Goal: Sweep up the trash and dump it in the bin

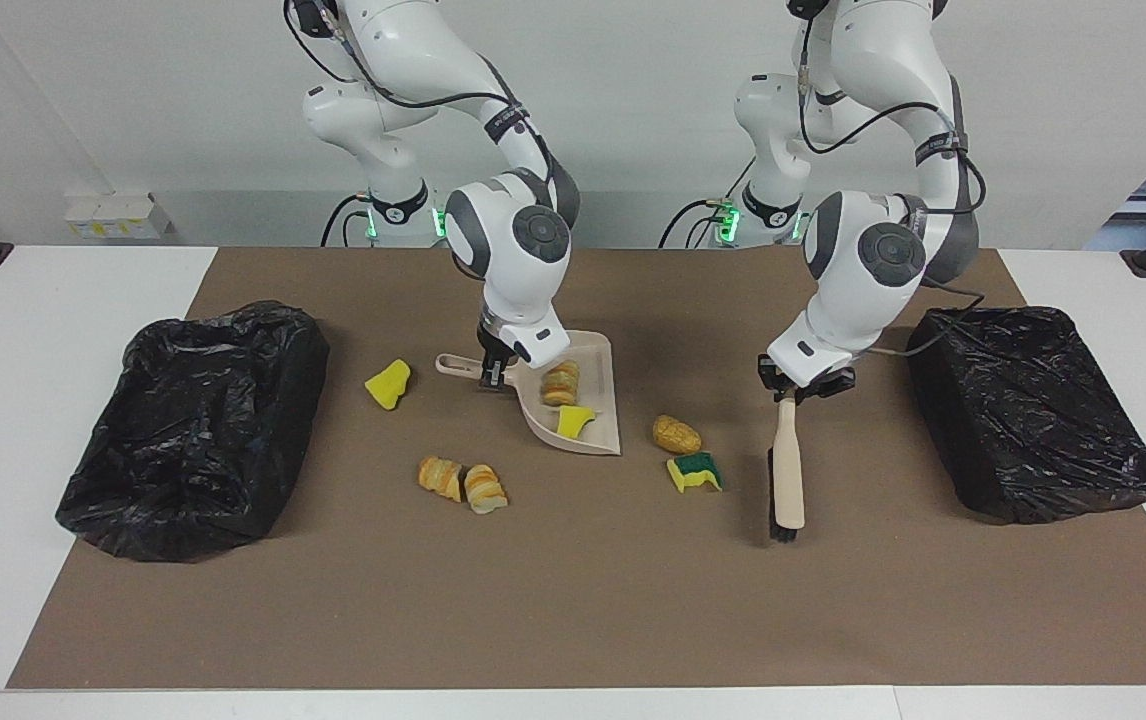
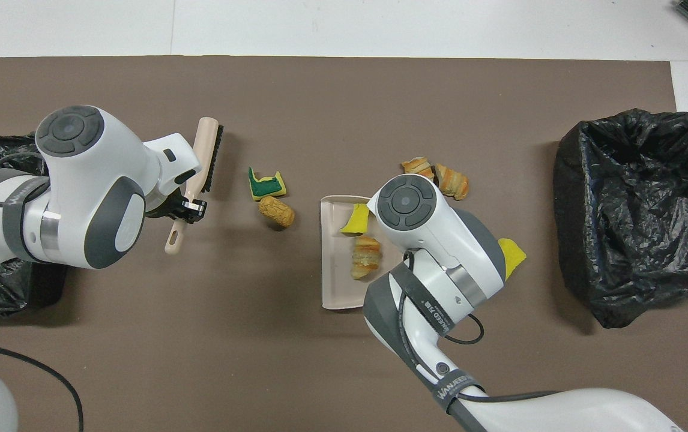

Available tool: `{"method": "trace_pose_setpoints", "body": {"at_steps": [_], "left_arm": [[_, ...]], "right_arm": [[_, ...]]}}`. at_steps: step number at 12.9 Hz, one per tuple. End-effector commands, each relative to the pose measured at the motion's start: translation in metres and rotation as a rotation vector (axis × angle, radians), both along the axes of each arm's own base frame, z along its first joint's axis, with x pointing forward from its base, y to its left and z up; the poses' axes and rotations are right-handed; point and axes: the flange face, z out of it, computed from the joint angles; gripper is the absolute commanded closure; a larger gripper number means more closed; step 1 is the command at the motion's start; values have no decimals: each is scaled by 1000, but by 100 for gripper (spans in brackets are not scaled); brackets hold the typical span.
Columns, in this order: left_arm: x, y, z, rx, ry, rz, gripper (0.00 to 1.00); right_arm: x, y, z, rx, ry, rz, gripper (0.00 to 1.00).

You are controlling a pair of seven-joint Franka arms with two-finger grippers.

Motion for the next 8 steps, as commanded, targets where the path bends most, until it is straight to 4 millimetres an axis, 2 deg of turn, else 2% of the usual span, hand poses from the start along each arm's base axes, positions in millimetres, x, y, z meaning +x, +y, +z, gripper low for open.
{"method": "trace_pose_setpoints", "body": {"at_steps": [1,2,5,6,8], "left_arm": [[-13,-10,-2,14,3,-79,100],[-24,-11,-7,11,14,-113,100],[-55,-39,-11,3,41,-240,100],[-70,-56,-12,1,52,-273,100],[-97,-79,-15,2,71,-305,100]], "right_arm": [[-8,-5,2,-8,-27,-28,100],[-8,-5,2,-8,-29,-30,100],[-8,-5,3,-6,-32,-29,100],[-8,-6,2,-6,-31,-29,100],[-7,-7,2,-3,-35,-29,100]]}}
